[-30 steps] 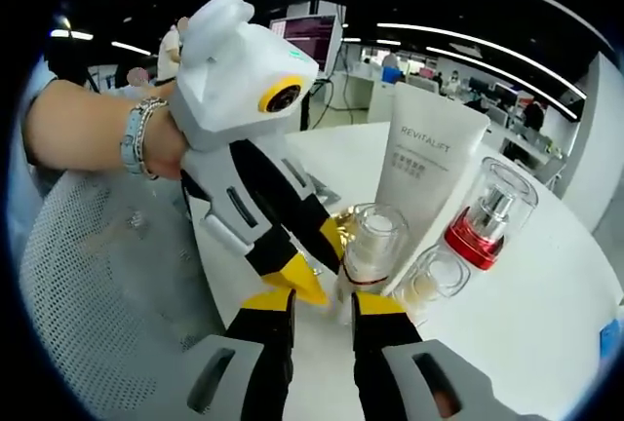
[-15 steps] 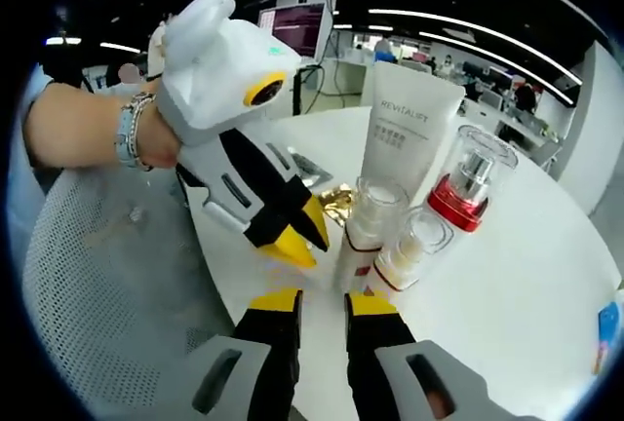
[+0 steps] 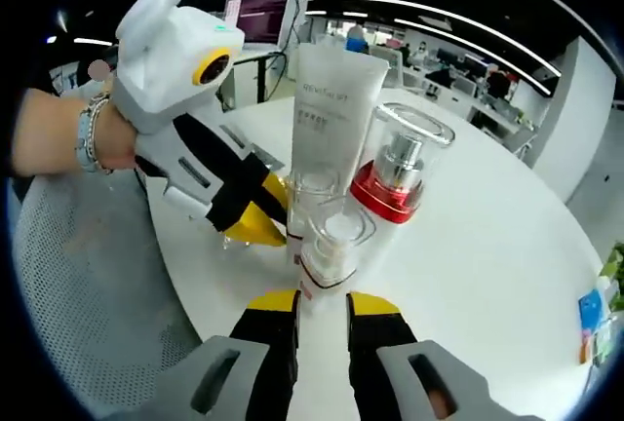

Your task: Arrange the skincare products in the storage area until every visible bottle or jar stands upright without overlapping.

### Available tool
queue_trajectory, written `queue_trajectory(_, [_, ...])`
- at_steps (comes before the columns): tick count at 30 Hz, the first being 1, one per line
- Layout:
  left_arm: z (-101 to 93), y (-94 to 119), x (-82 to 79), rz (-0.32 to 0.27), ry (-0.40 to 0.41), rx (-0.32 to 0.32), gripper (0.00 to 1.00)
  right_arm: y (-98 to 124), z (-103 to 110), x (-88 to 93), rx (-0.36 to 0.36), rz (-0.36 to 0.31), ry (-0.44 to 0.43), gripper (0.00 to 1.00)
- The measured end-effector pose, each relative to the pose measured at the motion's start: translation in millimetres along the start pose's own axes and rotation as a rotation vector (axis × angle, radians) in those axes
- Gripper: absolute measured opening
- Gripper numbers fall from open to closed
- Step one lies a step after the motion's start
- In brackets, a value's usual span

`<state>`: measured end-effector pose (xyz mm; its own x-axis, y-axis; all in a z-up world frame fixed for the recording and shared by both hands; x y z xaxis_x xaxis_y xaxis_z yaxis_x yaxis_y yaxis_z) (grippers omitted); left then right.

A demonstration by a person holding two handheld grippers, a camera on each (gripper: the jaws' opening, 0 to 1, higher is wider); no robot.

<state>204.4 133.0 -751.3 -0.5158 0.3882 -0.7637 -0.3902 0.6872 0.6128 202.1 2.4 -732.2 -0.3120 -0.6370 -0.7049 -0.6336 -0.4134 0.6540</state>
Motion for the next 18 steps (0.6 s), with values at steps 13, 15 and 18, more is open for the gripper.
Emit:
queue_trajectory(13, [-10.8,-2,-15.0,-0.07,0.007,-0.037,0.19,-2,0,3.9,0.01,0.006,-0.008,0.1])
queue_trajectory(15, [-9.9,-3,-15.2,-0.068,0.008,-0.054,0.16,-2,0,3.6,0.013,0.005,-0.01,0.09])
queue_trajectory(18, [-11.3,-5,-15.4,-0.067,0.005,-0.063,0.17,-2,0,3.3,0.011,0.005,-0.01,0.09])
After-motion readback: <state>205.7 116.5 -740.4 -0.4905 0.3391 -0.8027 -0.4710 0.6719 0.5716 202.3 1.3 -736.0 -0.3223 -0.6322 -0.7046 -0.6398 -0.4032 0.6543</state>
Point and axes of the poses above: the point that each gripper's makers call its tool centre point, and the gripper's own axes: y roughly backward along the fingers, z roughly to its left, x roughly out of its underside, the point moved 7 cm from there along y, roughly backward along the fingers, and after that the axes turned 12 degrees about x, right-handed, at the moved point
